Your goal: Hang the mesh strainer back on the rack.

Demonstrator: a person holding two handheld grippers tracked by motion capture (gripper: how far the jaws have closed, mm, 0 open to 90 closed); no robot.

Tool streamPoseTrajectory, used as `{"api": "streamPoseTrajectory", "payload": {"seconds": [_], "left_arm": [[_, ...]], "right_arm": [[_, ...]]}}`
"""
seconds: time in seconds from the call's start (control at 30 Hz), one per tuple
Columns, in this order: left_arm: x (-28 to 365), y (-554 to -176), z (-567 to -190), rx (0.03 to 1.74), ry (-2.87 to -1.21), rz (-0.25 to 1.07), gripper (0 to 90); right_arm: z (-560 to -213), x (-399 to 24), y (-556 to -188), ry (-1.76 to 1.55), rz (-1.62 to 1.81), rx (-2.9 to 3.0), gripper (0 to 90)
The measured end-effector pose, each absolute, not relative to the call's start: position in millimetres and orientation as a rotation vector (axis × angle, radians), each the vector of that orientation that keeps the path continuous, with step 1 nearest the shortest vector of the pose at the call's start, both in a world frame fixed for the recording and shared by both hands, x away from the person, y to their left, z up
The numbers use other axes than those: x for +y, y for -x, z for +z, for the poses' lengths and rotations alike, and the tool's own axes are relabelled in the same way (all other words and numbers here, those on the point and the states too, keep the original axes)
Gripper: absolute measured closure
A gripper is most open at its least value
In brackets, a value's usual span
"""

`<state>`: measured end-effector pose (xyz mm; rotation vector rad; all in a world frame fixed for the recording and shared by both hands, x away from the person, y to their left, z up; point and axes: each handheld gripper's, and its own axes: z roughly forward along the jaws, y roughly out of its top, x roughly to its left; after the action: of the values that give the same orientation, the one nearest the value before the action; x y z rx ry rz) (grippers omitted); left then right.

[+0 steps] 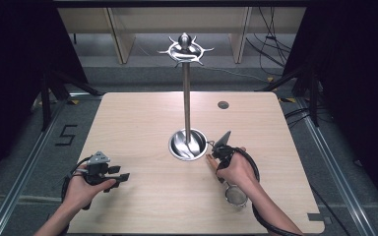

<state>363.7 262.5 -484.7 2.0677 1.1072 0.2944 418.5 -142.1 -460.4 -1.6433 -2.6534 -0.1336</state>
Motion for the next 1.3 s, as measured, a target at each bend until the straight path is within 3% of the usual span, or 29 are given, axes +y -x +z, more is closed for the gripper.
{"api": "streamPoseTrajectory", "payload": {"seconds": [1.3], "left_arm": [[263, -364, -486, 1.125, -2.059, 0.312, 46.0]], "right_arm": [[-427, -205, -380, 1.54, -0.976, -2.816, 69.2]]}}
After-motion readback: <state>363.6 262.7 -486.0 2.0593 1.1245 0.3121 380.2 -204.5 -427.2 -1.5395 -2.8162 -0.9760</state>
